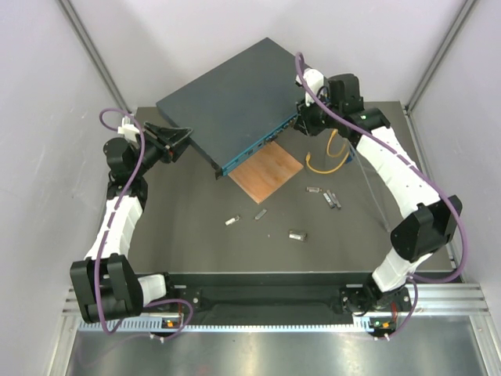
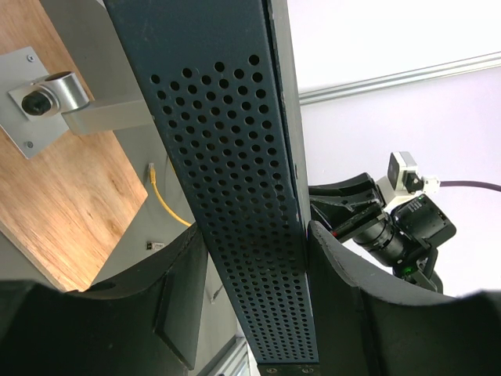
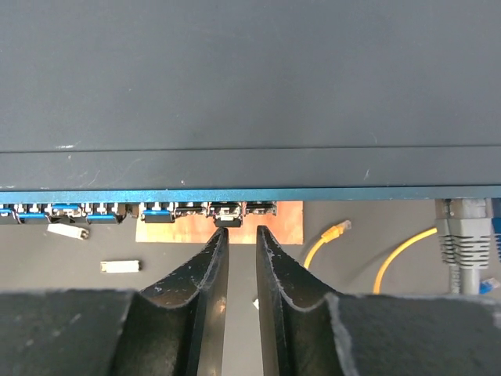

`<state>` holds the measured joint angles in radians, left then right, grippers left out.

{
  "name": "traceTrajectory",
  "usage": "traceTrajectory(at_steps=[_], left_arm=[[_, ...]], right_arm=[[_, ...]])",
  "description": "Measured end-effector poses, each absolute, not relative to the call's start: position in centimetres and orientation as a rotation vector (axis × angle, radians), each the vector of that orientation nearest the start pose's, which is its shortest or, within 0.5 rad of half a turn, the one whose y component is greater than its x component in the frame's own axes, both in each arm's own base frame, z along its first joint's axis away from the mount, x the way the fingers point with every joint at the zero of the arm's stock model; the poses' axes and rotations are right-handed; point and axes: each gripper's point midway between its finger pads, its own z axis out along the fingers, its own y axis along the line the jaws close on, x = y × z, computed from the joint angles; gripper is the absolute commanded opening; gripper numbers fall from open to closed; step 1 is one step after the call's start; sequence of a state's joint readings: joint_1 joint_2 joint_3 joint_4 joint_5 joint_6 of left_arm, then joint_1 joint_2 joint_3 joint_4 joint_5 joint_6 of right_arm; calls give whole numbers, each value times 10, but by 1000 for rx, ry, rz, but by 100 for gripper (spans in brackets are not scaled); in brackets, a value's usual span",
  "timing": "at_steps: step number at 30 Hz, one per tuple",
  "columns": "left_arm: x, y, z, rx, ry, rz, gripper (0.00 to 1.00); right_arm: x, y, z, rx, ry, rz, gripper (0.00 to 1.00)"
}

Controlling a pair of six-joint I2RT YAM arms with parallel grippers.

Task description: Insert the plug into the switch port

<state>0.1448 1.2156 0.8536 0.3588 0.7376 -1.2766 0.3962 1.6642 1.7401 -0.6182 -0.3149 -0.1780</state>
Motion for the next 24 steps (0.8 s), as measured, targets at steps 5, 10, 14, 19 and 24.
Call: traceTrajectory(at_steps=[5, 10, 14, 19, 24], left_arm=[[373, -95, 318, -597, 1672, -1426, 0], [373, -95, 318, -597, 1672, -1426, 0], [373, -95, 318, -598, 1672, -1426, 0], [373, -95, 317, -599, 1672, -1426, 0], [374, -95, 317, -598, 1673, -1426, 0]], right_arm=[[417, 229, 285, -741, 1971, 497, 15], [419, 232, 275, -694, 1952, 527, 14], [420, 234, 273, -658, 1930, 549, 11], [420, 236, 274, -627, 1935, 574, 4], [419, 239, 274, -607, 1948, 585, 0]])
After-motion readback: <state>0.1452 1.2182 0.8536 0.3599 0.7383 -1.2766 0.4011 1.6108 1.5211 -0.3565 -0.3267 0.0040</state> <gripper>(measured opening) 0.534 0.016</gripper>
